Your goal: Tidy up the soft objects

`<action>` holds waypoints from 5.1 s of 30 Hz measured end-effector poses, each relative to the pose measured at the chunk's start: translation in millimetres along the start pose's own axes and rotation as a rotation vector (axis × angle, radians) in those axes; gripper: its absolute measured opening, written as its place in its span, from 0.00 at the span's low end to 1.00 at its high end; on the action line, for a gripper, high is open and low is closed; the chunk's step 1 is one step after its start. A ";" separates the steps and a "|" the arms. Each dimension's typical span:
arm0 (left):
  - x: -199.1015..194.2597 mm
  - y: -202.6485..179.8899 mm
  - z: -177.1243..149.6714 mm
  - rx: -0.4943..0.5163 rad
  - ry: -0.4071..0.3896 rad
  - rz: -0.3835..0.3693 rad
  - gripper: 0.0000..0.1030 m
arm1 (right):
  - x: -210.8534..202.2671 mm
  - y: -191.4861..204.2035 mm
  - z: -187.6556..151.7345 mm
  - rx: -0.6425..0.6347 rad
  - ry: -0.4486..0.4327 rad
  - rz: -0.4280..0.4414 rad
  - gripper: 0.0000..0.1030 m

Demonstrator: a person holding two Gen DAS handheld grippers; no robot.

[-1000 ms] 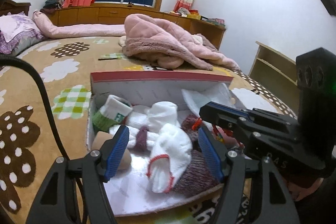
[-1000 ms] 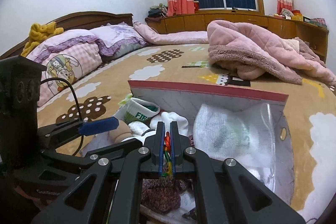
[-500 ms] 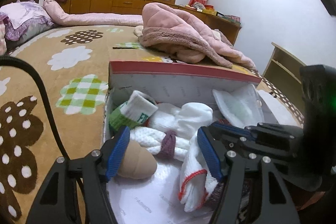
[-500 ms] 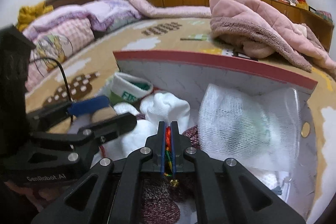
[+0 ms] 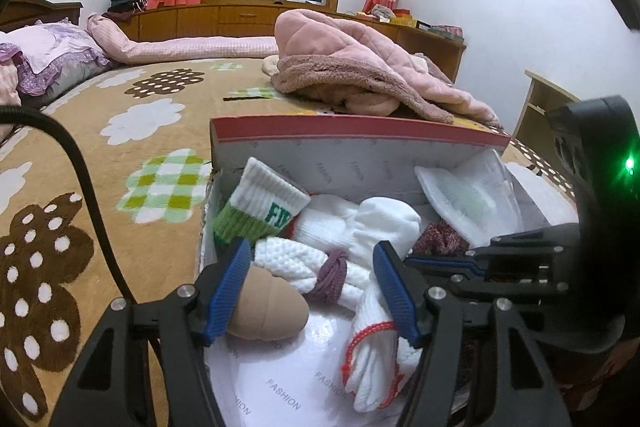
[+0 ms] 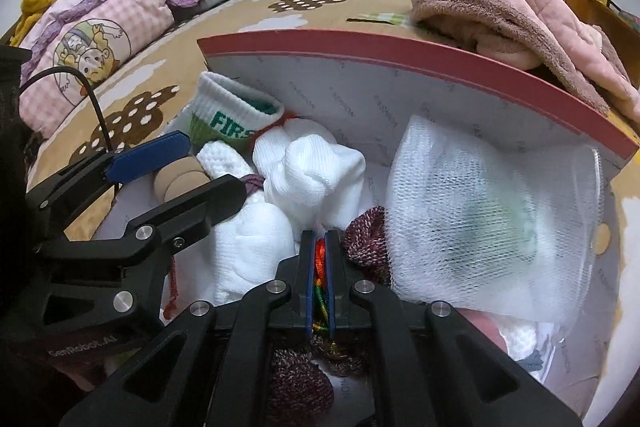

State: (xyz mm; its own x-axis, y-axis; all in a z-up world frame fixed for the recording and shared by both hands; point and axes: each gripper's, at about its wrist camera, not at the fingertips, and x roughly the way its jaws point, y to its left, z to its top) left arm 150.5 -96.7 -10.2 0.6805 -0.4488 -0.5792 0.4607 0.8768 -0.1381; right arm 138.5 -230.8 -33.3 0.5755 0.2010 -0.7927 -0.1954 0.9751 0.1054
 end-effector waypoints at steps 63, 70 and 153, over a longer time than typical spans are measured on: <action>-26.6 -9.8 1.1 0.032 -0.068 0.216 0.85 | -47.8 -5.2 -10.5 -0.075 -0.155 -0.258 0.97; -24.6 -11.0 3.8 0.016 -0.011 0.307 0.86 | -50.9 -10.6 -13.1 -0.086 -0.157 -0.459 0.97; -86.6 -16.1 -80.0 0.049 0.096 0.202 0.87 | -109.1 -47.6 -108.9 -0.042 -0.108 -0.156 0.97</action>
State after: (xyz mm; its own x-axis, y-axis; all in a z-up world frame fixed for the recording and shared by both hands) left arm 38.6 -58.2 -22.1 0.7056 -0.2446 -0.6651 0.3493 0.9366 0.0261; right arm -1.5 -309.3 -17.2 0.6831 0.0592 -0.7279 -0.1290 0.9908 -0.0405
